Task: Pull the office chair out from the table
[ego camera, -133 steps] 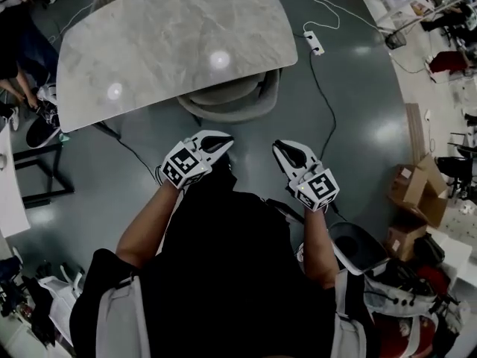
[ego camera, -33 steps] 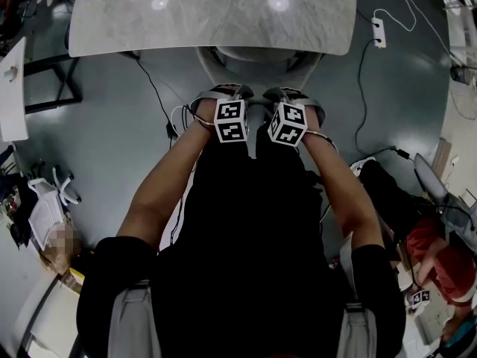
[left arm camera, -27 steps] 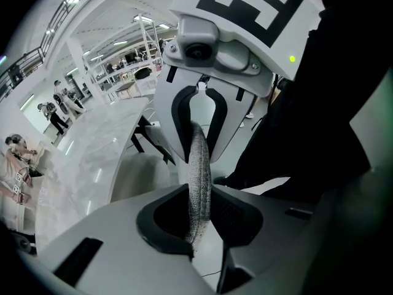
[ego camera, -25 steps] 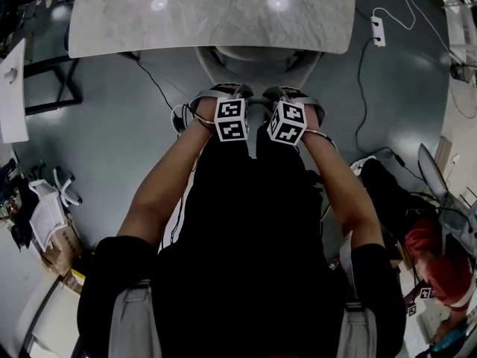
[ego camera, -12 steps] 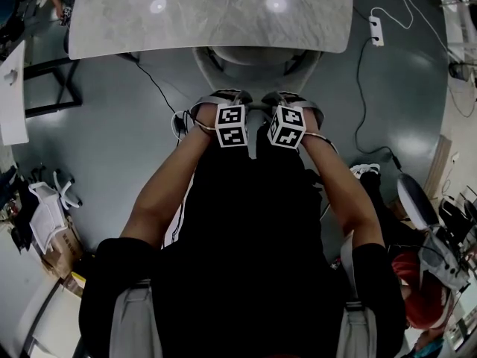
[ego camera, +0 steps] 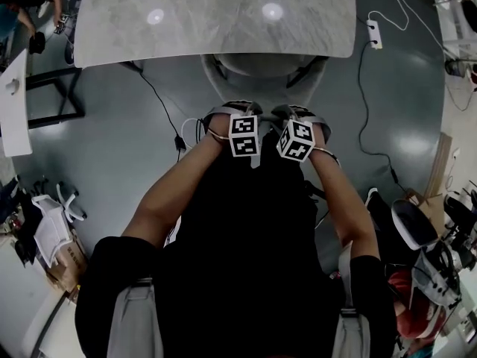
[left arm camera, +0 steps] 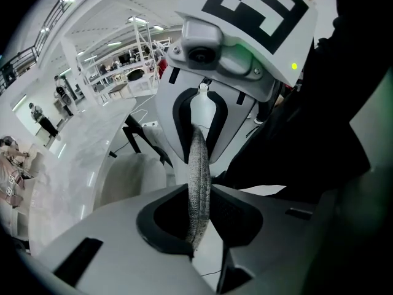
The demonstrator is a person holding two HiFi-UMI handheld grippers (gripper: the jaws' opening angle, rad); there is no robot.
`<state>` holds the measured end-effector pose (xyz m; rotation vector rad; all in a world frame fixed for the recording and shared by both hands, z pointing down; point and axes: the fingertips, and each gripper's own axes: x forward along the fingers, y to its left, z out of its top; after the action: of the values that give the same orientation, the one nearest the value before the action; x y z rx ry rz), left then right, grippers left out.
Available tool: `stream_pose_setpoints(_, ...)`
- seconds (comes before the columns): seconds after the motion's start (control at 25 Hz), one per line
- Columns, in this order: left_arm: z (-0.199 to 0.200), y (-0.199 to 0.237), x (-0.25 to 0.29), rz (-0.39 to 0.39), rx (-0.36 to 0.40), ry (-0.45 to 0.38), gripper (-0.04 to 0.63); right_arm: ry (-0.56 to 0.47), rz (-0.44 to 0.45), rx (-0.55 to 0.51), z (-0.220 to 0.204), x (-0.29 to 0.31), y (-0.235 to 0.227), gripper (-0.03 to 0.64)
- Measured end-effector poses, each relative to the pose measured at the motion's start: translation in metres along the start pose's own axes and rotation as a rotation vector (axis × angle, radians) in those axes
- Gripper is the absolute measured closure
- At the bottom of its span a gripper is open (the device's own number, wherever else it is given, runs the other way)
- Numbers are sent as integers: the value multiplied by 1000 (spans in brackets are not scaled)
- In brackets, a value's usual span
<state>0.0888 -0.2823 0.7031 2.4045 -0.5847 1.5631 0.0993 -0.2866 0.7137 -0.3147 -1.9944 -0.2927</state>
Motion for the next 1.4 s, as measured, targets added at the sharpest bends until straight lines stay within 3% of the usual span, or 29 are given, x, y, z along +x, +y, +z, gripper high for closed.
stream_pose_setpoints(0.52, -23, -36, -9, -26, 14, 0, 509, 15, -31, 87, 19, 10, 39, 523)
stream_pose_setpoints(1.4, -5, -140, -7, -2, -35, 10, 509, 9, 22, 18, -2, -11, 141, 523)
